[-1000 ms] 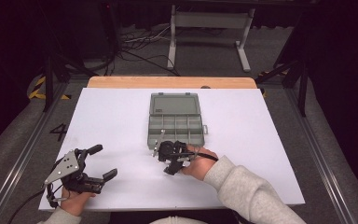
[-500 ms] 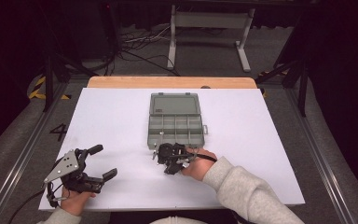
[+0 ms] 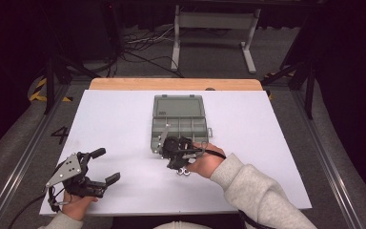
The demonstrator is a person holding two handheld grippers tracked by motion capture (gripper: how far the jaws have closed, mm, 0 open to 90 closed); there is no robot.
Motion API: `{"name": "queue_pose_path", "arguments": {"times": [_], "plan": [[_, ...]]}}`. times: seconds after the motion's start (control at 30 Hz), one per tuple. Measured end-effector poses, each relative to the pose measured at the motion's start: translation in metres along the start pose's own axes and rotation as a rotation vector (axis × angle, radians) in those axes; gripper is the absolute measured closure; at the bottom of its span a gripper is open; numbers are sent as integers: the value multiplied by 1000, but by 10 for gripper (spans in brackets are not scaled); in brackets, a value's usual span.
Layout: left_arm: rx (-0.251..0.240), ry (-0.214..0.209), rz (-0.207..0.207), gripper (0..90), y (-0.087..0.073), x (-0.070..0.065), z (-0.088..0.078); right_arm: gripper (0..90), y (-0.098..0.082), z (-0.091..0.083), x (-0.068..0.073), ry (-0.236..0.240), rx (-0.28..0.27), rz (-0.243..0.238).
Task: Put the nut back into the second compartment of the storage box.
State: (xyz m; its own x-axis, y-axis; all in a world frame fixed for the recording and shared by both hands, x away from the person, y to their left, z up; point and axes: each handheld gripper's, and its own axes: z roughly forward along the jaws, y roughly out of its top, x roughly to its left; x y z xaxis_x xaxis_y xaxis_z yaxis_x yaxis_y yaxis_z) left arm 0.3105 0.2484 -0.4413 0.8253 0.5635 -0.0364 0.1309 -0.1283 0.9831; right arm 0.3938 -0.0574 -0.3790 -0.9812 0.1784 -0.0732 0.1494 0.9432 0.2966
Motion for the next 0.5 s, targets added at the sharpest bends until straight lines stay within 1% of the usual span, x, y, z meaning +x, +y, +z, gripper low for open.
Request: {"name": "queue_pose_path", "arguments": {"times": [0.23,0.37,0.5], "plan": [[2,4,3,26,0,0,0,700,8,-15,-6,-25,-22,1],[5,6,14,27,0,-1,0,700,11,-23,-11,-41,-41,1],[1,8,9,27,0,0,0,700,13,-30,-16,-54,-56,7]]}}
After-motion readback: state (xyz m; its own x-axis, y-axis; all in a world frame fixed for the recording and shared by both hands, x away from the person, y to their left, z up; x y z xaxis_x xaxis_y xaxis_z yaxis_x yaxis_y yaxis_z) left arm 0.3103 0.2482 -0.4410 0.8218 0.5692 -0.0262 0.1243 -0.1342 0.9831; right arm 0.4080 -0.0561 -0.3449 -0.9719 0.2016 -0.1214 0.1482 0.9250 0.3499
